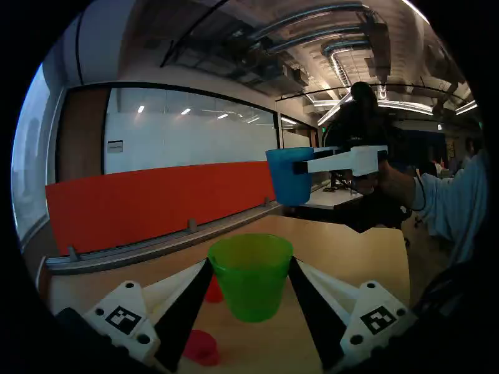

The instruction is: Pour water

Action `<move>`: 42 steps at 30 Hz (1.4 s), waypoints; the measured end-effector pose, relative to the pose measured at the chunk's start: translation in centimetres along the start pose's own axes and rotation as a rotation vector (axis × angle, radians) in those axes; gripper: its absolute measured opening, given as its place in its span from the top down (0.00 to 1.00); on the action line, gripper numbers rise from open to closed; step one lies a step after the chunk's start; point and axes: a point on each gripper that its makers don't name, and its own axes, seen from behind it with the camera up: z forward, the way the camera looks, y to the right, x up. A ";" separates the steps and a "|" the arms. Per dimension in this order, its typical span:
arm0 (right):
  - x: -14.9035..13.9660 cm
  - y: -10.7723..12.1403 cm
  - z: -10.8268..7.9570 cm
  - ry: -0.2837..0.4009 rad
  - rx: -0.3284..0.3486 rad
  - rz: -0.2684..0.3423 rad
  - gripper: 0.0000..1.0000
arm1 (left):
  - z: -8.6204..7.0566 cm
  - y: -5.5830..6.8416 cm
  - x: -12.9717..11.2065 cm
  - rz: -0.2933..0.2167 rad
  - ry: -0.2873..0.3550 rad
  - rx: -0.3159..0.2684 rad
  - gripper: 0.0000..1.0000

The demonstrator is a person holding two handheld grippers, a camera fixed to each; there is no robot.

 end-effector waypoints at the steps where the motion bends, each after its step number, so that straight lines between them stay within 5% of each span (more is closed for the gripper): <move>1: -0.3 0.0 0.0 -0.003 0.002 0.004 0.10 | 0.0 0.0 -0.2 0.000 -0.004 -0.001 0.14; 24: -7.4 1.6 -1.2 -0.118 -0.014 0.018 0.09 | 0.7 1.4 -4.9 0.010 -0.113 -0.039 0.14; 42: -13.2 1.8 -1.4 -0.225 0.007 0.034 0.09 | 1.9 2.2 -10.0 0.033 -0.264 -0.072 0.14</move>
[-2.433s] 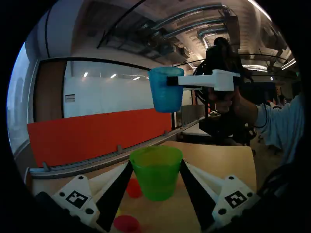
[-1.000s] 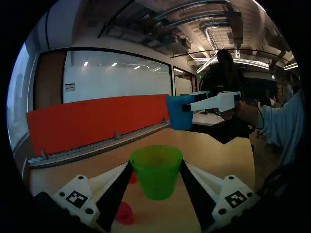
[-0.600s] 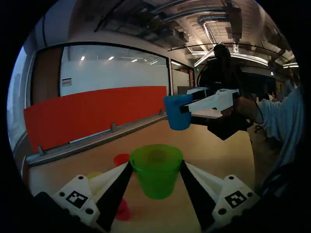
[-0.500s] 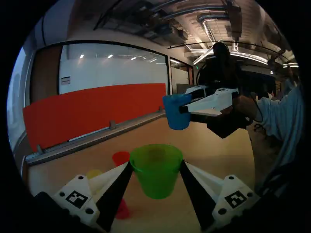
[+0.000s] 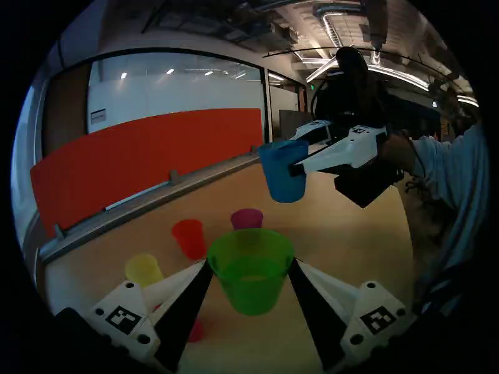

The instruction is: Pour water

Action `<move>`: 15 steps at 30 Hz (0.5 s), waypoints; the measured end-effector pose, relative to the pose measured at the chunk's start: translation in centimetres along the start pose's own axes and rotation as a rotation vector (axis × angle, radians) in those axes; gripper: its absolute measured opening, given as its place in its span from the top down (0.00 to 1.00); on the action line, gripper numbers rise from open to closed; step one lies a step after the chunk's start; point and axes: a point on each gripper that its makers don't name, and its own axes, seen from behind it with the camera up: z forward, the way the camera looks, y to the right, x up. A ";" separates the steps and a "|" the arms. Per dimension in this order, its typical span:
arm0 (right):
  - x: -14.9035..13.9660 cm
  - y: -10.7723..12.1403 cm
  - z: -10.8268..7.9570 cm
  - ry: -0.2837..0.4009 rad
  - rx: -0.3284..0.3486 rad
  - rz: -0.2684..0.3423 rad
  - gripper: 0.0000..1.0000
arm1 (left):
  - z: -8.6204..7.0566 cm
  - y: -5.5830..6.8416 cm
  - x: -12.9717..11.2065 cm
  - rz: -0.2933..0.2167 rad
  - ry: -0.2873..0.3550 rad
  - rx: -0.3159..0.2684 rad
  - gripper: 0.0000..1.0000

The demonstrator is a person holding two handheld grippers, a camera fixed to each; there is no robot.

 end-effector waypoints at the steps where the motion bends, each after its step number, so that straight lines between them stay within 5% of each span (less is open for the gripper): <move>1: -0.4 0.1 0.1 -0.008 0.000 0.000 0.09 | 0.1 0.1 -0.3 0.001 -0.010 -0.002 0.14; 15: -5.1 0.5 1.2 -0.112 0.015 0.012 0.09 | 1.9 0.8 -3.4 0.018 -0.125 -0.038 0.14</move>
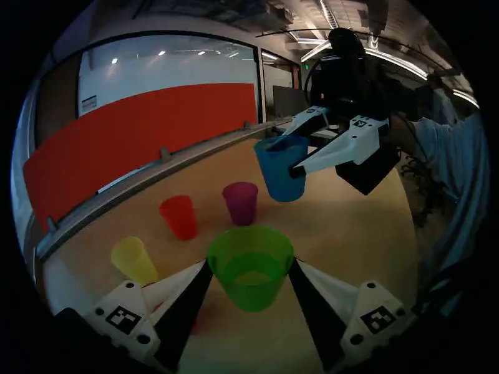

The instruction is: Pour water

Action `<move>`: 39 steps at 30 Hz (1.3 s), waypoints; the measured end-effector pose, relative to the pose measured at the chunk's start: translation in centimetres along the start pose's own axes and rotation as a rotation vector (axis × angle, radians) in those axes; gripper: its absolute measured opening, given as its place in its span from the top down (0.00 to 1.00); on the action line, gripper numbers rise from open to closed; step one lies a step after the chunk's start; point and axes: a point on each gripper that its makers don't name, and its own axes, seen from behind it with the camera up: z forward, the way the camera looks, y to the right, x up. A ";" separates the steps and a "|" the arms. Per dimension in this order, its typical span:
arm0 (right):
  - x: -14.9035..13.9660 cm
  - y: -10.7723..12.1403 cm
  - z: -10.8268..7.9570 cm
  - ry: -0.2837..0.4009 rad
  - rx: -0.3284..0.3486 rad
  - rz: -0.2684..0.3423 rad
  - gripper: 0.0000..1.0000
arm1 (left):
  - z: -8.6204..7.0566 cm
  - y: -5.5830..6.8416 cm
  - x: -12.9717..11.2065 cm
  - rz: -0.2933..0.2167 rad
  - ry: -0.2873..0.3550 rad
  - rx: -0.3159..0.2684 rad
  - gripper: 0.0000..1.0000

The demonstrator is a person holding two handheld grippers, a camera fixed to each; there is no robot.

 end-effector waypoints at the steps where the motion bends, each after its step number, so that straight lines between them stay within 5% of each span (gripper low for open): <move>1: -0.3 0.0 0.1 -0.006 0.003 0.001 0.09 | 0.1 0.0 -0.2 0.004 -0.008 -0.002 0.14; 22: -5.1 -0.3 1.7 -0.117 0.036 0.032 0.09 | 2.2 -0.5 -3.4 0.034 -0.151 -0.036 0.14; 39: -7.2 -0.5 2.6 -0.160 0.039 0.032 0.09 | 3.4 -0.1 -5.0 0.005 -0.174 -0.056 0.14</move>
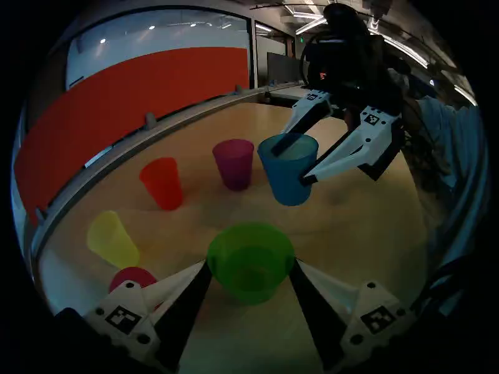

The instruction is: Pour water

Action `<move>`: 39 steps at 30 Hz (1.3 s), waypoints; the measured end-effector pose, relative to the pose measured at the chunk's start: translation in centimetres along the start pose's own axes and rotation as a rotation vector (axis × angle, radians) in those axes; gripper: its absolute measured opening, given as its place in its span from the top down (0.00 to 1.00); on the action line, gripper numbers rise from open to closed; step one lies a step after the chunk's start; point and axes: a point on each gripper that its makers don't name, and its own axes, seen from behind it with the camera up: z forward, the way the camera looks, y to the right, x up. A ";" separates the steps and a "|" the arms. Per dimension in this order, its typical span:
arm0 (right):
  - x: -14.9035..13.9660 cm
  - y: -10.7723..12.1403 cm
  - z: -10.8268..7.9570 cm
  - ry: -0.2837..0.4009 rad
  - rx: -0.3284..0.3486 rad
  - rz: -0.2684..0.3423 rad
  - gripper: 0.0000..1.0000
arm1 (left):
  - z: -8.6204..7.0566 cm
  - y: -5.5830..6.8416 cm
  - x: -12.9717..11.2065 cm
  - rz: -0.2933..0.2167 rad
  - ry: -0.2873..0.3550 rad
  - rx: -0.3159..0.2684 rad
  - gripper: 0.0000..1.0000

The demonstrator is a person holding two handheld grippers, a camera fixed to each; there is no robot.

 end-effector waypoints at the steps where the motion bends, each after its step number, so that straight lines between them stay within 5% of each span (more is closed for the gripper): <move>1: -0.1 0.0 0.0 -0.002 0.000 0.000 0.09 | 0.1 0.0 -0.1 -0.001 0.000 -0.001 0.14; 29: -1.2 -0.8 0.8 -0.031 0.001 -0.023 0.09 | -0.1 -0.1 -1.0 -0.021 0.009 0.009 0.12; 33: -1.3 -0.9 0.8 -0.031 0.003 -0.021 0.09 | -0.2 0.0 -0.9 -0.020 0.006 0.009 0.01; 39: -1.4 -1.0 0.9 -0.030 0.003 -0.020 0.09 | -0.4 0.3 -1.0 -0.029 -0.002 0.001 0.00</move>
